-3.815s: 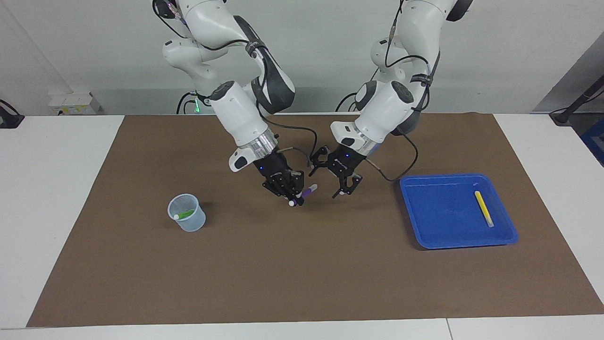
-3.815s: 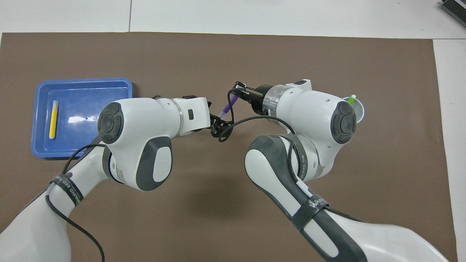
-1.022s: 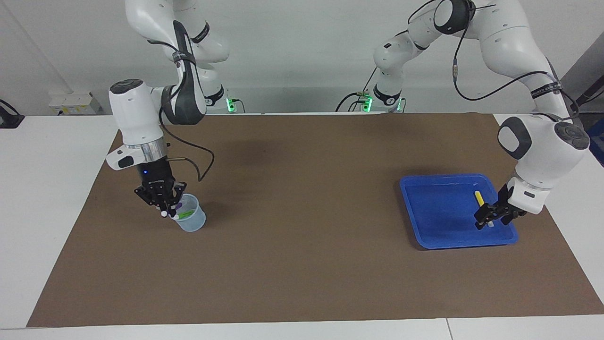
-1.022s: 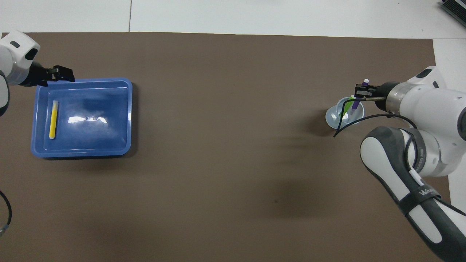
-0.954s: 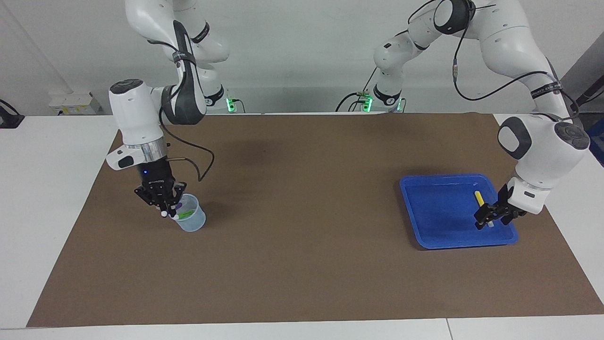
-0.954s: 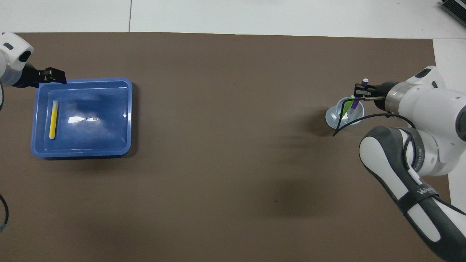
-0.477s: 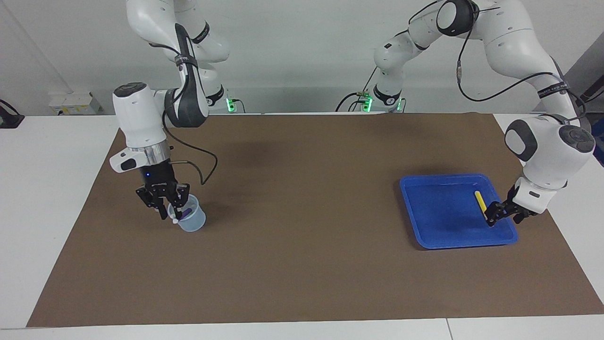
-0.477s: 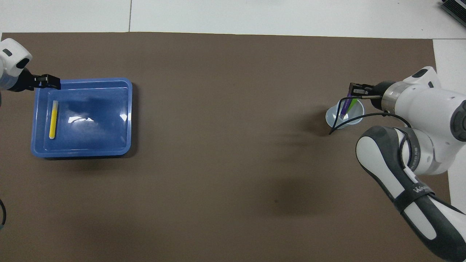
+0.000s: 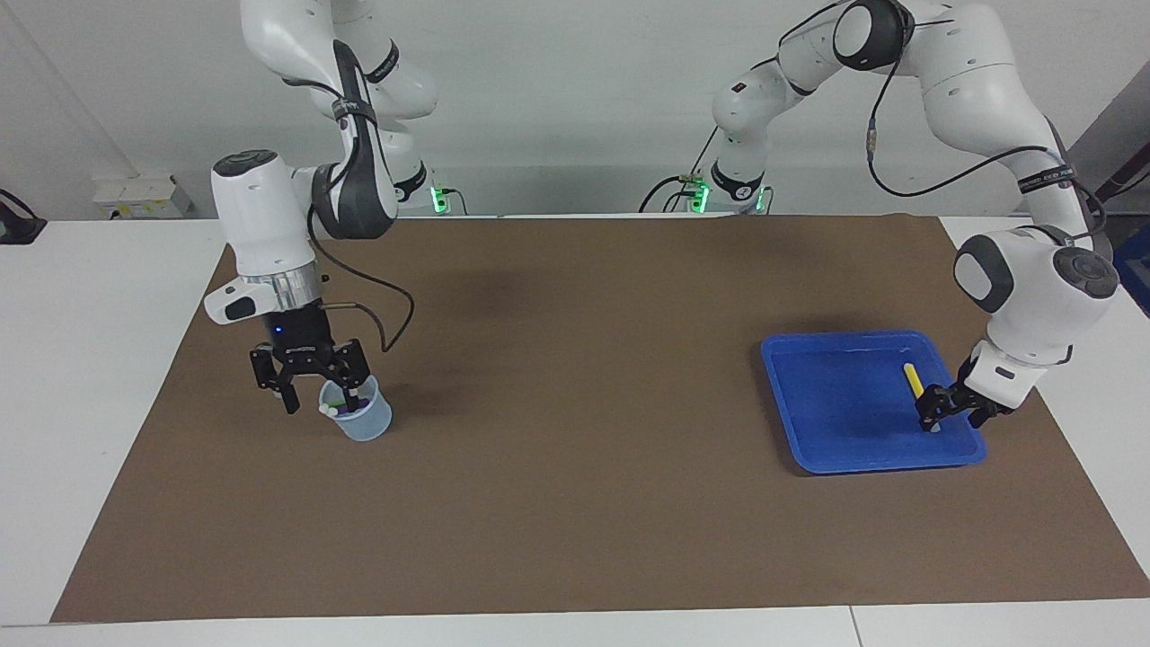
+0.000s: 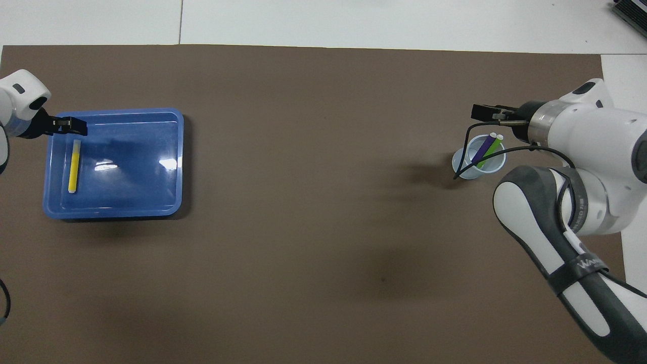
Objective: Transfer and insert pens with both arms
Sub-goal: 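Release the purple pen in the cup while the left gripper reaches the yellow pen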
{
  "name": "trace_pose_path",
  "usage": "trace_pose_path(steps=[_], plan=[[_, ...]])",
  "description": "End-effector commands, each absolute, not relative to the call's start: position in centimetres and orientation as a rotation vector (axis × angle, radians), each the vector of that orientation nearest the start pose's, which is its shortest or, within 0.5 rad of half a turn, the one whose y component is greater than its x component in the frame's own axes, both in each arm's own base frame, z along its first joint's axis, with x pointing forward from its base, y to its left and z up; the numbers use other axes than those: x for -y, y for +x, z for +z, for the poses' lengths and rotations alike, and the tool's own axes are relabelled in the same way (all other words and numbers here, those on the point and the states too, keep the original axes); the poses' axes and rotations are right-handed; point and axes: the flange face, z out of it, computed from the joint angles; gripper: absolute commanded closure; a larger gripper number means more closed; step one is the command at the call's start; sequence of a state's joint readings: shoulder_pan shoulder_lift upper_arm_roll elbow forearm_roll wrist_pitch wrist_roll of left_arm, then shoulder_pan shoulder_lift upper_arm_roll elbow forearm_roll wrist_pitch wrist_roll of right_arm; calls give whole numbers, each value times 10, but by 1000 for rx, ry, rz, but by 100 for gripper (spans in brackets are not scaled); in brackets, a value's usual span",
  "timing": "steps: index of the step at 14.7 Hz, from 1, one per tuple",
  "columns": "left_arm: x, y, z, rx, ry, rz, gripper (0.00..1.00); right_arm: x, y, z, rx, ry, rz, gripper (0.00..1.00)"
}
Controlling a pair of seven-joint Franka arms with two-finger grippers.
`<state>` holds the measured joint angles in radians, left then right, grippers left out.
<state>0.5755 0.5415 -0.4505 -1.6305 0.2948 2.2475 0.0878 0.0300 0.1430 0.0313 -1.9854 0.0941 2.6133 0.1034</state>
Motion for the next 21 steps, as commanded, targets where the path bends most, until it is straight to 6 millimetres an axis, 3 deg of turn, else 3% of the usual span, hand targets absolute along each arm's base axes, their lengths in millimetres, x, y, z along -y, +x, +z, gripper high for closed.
trace_pose_path(steps=[1,6,9,18,21], plan=[[-137,671,329,-128,-3085,-228,18,-62,629,474,-229,-2944,-638,0],[-143,658,318,-142,-3086,-187,21,-100,612,500,-219,-2959,-556,0],[-146,652,314,-134,-3088,-170,22,-113,598,510,-179,-2990,-455,0],[-142,643,306,-146,-3090,-146,35,-109,551,547,-44,-3068,-215,0],[-142,643,306,-146,-3090,-143,53,-109,544,554,-43,-3071,-196,0]])
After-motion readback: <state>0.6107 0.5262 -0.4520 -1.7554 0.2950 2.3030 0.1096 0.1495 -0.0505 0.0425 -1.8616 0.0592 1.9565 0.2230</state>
